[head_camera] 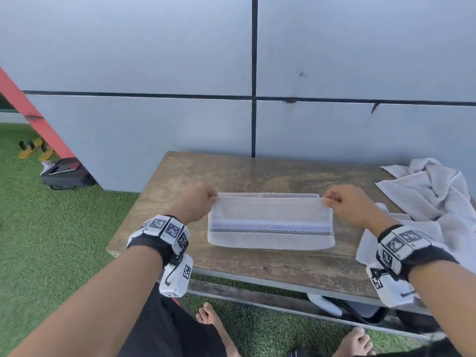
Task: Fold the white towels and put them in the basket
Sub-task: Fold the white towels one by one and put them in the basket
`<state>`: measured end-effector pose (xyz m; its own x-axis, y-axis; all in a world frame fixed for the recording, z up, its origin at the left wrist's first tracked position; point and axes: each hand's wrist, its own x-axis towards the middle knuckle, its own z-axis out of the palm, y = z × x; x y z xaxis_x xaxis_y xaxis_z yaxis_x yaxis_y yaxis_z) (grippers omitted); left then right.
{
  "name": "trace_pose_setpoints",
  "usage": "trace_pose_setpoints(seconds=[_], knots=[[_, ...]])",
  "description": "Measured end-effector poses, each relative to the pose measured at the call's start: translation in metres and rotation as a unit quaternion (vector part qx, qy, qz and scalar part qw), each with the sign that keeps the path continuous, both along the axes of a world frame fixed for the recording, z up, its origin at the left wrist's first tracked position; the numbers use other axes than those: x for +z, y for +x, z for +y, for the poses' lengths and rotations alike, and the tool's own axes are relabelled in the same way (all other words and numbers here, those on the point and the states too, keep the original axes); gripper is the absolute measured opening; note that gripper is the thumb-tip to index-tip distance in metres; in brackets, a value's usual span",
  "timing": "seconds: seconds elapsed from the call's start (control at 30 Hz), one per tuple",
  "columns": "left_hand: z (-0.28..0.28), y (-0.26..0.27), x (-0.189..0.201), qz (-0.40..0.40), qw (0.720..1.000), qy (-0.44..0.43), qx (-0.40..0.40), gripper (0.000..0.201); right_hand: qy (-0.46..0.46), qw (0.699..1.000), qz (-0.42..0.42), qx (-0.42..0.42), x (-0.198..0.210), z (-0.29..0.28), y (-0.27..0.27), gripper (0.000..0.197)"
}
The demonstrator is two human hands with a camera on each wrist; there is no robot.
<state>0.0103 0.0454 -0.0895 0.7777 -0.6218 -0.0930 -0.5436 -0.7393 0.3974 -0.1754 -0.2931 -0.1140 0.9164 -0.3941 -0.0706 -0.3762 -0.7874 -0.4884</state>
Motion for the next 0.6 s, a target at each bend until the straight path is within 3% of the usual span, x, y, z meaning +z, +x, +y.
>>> trace_pose_setpoints(seconds=[0.23, 0.43, 0.53, 0.6], knots=[[-0.035, 0.039, -0.03, -0.011, 0.998, 0.009, 0.055, 0.02, -0.015, 0.998, -0.01, -0.054, -0.025, -0.01, 0.044, 0.014], [-0.048, 0.058, -0.061, -0.009, 0.996, 0.061, 0.069, 0.028, -0.034, 0.998, 0.012, -0.046, -0.05, -0.017, 0.063, 0.008], [-0.05, 0.055, -0.069, -0.023, 0.995, 0.071, 0.064, 0.017, -0.029, 0.999, -0.006, -0.043, -0.06, -0.019, 0.066, 0.004], [-0.052, 0.052, -0.074, -0.033, 0.996, 0.061, 0.063, 0.021, -0.022, 0.999, -0.009, -0.038, -0.063, -0.018, 0.067, 0.004]])
